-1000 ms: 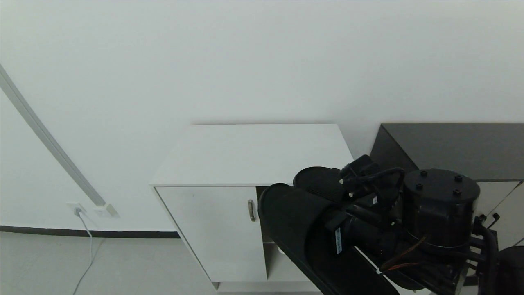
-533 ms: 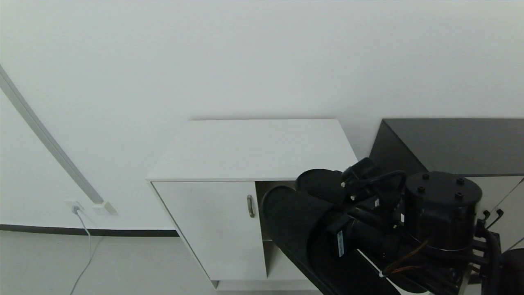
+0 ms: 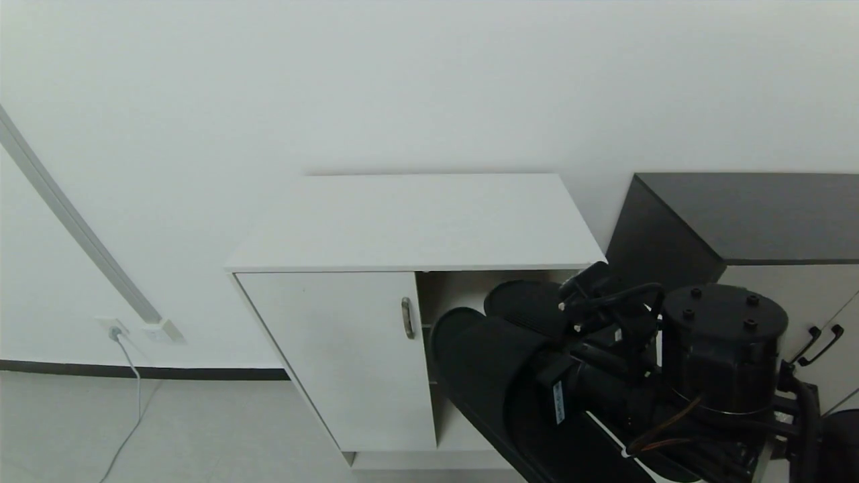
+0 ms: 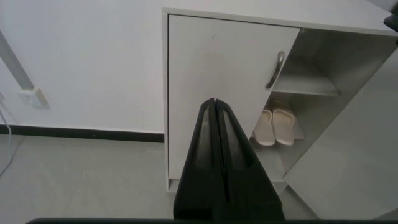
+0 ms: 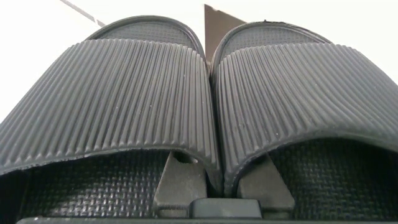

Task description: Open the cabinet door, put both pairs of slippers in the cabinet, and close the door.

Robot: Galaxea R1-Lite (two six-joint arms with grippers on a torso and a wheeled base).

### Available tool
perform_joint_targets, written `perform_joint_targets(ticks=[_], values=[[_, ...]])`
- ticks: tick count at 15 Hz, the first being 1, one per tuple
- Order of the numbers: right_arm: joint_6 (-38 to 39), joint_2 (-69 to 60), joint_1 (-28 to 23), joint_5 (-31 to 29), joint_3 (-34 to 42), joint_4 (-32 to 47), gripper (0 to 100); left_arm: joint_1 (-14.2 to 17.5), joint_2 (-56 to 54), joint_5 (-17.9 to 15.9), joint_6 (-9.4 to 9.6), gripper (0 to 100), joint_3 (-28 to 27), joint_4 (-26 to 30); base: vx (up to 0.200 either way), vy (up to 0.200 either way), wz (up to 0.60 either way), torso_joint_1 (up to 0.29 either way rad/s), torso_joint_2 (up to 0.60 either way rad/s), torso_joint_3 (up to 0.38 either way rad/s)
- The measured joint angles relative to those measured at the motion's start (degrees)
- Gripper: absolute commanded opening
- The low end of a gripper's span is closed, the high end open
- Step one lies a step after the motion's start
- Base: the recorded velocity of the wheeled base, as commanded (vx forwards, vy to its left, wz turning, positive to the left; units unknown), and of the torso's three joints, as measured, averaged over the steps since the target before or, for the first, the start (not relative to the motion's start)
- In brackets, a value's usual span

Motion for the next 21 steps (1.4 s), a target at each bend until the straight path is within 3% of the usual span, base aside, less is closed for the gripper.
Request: perform_joint_targets(ticks=[12, 21], values=[[0.0, 0.3, 0.1, 0.1, 0.6, -0.1, 0, 0.0, 0.0, 0.0, -0.07, 0, 0.0, 0.0, 0.0, 0.0, 0.0, -0.205, 0.53, 0.318], [0.1, 1.0, 0.1, 0.1, 0.7, -0.1, 0, 0.0, 0.0, 0.0, -0.18, 0, 0.0, 0.0, 0.0, 0.0, 0.0, -0.132, 0.47, 0.338]])
